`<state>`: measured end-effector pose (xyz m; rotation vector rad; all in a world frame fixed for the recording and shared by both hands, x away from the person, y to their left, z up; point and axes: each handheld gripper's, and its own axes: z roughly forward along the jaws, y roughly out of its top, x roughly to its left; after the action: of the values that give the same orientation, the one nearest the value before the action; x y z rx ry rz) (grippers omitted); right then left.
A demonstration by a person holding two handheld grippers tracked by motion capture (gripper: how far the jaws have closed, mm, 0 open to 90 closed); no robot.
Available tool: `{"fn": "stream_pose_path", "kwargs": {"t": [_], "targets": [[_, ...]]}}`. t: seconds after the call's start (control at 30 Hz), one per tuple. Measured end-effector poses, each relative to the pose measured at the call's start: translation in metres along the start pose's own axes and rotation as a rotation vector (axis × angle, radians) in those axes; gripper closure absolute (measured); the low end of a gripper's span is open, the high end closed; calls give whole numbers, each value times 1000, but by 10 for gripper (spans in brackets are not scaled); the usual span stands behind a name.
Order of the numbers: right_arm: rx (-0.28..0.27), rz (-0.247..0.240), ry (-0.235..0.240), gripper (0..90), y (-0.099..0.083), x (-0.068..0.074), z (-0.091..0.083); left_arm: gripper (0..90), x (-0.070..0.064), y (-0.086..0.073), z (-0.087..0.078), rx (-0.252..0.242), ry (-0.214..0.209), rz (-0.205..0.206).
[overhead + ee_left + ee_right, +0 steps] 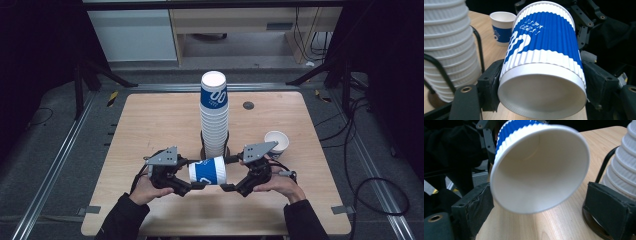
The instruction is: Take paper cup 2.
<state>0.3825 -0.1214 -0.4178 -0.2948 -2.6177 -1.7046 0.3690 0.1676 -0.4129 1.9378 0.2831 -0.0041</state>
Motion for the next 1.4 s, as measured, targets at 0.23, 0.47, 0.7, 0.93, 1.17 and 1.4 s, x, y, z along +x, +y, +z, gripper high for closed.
{"fn": "stream_pose_path", "kwargs": {"t": [0.23,0.47,0.7,0.93,1.17,1.4], "targets": [[-6,5,50,90,-1,2,2,254,-5,-1,9,27,-39,14],[-1,1,70,139,-4,3,7,255,-4,-1,11,42,-46,13],[-5,11,80,155,-4,2,4,249,-5,-1,11,33,-32,14],[18,20,57,159,-4,0,0,172,-3,-1,6,48,1,9],[60,12,-28,156,-4,-6,-14,143,3,-5,4,110,48,6],[154,0,-106,153,-1,-6,-16,128,5,-10,11,181,84,28]]}}
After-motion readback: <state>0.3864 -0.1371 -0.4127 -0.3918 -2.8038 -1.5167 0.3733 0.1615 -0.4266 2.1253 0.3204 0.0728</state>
